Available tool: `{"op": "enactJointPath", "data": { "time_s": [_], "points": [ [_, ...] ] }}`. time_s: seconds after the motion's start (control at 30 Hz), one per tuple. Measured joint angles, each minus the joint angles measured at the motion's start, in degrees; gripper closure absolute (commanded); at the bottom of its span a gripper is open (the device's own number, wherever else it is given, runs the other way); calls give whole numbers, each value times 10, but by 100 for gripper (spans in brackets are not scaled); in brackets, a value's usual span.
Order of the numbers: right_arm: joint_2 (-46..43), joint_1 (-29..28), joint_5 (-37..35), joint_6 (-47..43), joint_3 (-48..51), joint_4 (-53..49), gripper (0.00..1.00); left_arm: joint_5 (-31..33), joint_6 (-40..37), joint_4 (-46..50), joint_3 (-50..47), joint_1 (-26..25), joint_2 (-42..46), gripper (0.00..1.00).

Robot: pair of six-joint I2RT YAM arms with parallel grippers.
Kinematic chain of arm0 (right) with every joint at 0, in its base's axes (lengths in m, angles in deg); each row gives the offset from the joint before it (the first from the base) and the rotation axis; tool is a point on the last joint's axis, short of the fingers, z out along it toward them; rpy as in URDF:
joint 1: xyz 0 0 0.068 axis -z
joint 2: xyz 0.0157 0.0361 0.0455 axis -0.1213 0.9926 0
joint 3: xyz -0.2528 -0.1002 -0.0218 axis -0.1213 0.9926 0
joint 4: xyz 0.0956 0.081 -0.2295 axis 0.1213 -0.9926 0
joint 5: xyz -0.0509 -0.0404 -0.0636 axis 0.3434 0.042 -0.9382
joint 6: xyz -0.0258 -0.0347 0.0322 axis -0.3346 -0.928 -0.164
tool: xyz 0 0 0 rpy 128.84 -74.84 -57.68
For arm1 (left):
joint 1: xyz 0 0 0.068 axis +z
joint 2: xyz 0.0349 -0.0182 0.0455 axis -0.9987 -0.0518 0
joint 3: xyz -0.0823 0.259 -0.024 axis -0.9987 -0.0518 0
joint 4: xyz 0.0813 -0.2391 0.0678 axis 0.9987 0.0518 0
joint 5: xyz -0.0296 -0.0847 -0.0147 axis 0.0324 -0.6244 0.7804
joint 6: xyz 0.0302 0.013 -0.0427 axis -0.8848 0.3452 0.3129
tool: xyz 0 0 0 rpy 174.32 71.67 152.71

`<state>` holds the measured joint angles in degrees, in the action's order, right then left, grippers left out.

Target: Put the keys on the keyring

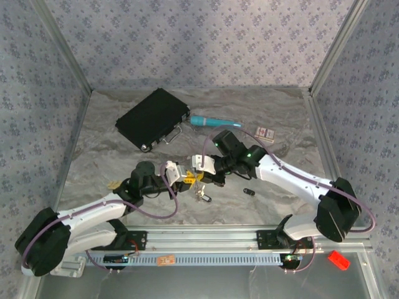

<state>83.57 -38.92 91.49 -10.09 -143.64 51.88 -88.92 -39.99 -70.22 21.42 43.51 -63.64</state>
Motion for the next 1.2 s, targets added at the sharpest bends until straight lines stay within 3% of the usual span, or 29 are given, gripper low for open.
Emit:
{"op": "enactJointPath", "data": {
  "time_s": [0.3,0.53,0.63,0.7,0.9,0.97,1.03,1.2],
  "points": [
    [26,-12,-15,-26,-33,-39,100,-2,-4,2,2,0,2,86],
    [27,-12,-15,-30,-37,-45,100,-13,-6,2,2,0,1,97],
    [27,-12,-16,-27,-37,-45,77,-15,-10,2,2,0,1,100],
    [21,-8,-13,-20,-29,-31,69,-14,-13,2,3,0,1,100],
    [-112,59,-12,71,102,95,65,-12,-23,7,3,0,2,100],
    [-176,80,-51,130,157,155,63,-12,-25,9,3,0,2,100],
    [-228,84,-112,196,200,205,50,-10,-26,9,3,0,2,100],
    [-297,87,-298,394,233,201,55,-10,-30,10,3,0,2,100]
  ]
}}
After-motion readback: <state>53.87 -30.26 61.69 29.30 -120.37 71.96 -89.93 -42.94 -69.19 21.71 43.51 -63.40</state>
